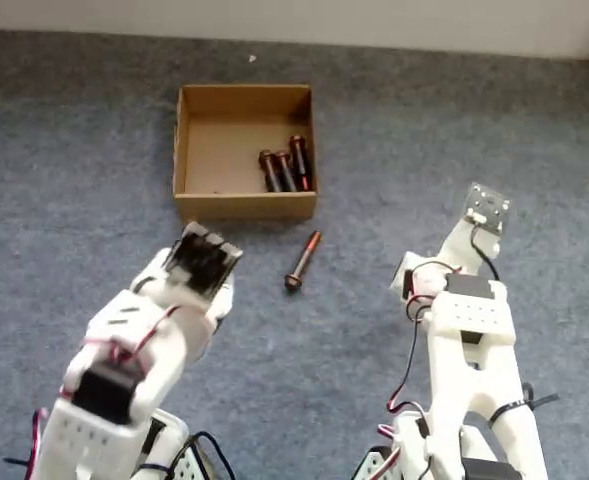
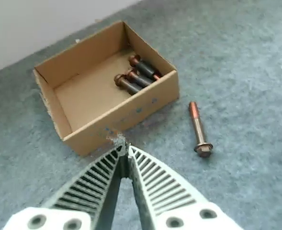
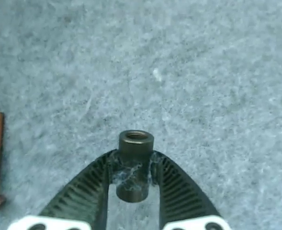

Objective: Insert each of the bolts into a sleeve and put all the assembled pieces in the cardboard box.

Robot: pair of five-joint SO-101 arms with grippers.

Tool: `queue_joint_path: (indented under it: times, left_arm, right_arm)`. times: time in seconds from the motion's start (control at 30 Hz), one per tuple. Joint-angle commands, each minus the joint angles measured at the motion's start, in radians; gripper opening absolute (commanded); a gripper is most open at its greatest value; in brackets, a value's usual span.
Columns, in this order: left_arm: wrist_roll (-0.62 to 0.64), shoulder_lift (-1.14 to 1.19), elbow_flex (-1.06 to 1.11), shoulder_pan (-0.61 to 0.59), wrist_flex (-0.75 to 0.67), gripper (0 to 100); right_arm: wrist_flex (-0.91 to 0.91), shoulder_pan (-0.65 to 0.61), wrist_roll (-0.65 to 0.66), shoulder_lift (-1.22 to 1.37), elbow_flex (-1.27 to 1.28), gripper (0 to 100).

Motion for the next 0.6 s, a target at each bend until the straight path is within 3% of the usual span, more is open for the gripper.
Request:
queue_joint_path:
  times: [0.0, 0.57]
  left_arm:
    - [-0.043, 0.332, -0.203, 0.071, -0.005, 11]
    - [-0.041, 1.256, -0.708, 0.151, -0.005, 14]
  right_arm:
    - [-0.025, 0.024, -0.018, -0.025, -0.005, 0.5]
    - [-0.025, 0.025, -0.015, -0.025, -0.004, 0.5]
